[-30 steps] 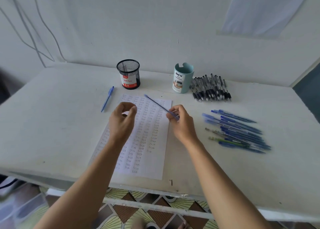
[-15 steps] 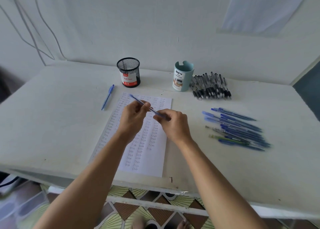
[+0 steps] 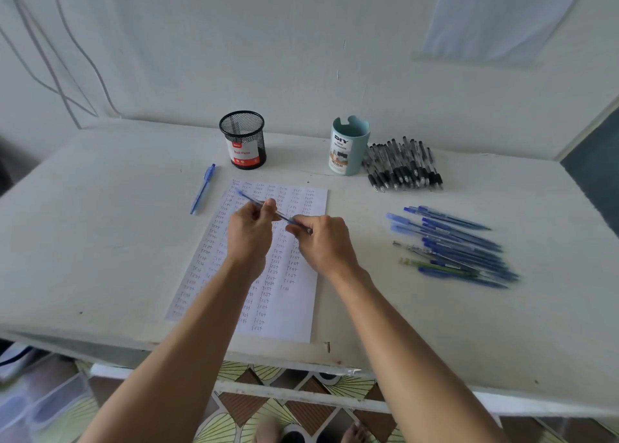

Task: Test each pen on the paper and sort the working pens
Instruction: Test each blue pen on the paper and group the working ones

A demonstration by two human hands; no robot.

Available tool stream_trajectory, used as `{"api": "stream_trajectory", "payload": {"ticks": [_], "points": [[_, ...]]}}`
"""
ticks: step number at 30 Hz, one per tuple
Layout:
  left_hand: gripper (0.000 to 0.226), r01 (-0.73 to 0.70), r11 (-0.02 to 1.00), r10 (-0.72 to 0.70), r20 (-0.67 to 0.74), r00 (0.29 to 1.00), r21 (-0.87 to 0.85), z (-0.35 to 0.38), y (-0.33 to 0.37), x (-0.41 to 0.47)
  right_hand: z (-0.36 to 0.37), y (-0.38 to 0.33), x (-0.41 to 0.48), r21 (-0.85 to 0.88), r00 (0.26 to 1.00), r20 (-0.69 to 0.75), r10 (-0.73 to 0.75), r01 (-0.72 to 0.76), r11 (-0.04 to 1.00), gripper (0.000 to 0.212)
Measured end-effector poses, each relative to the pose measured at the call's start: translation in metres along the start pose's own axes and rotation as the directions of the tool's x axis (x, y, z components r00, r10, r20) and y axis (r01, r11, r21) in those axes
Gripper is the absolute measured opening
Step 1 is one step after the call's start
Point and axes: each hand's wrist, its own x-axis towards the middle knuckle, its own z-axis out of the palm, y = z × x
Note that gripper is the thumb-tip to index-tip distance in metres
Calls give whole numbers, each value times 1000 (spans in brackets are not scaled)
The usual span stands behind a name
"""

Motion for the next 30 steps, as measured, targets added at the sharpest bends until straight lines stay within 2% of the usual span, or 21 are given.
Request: {"api": "stream_trajectory", "payload": {"ticks": [4,8,12,15,17,20,22,26,30], "points": [[29,38,999,-38,-27,999,-20,5,3,0,2,-1,1,-64,1000,-11,-6,5,998,23],[28,34,999,-34,10,999,-11,7,2,-2,-3,0,3,-36,995,65,73,-71,997,23],[25,95,987,-87,68,994,-130,4,2,2,-8,-3,1,33,986,107,126,-131,991,20],[26,141,979,-130,83,988,-144,8,0,2,-9,-8,0,-5,987,94,129,-130,992,20],[26,173,974,-171,25,985,-145,6,-1,5,-10,-9,-3,-125,991,90,101,-89,988,20],[23,180,958,-220,-165,962,-225,-20,6,32,-17,7,-14,-225,996,48,79,-67,972,17],[28,131,966,-176,-196,965,-222,-36,12,47,-24,24,-17,-229,995,-4,101,-99,968,15],[31,70,986,-89,-121,989,-153,-32,8,44,-22,37,-14,-255,995,-69,73,-89,963,14],[28,25,993,-38,-116,993,-116,-29,-1,31,-19,45,-11,-400,991,-132,21,-73,913,14]]}}
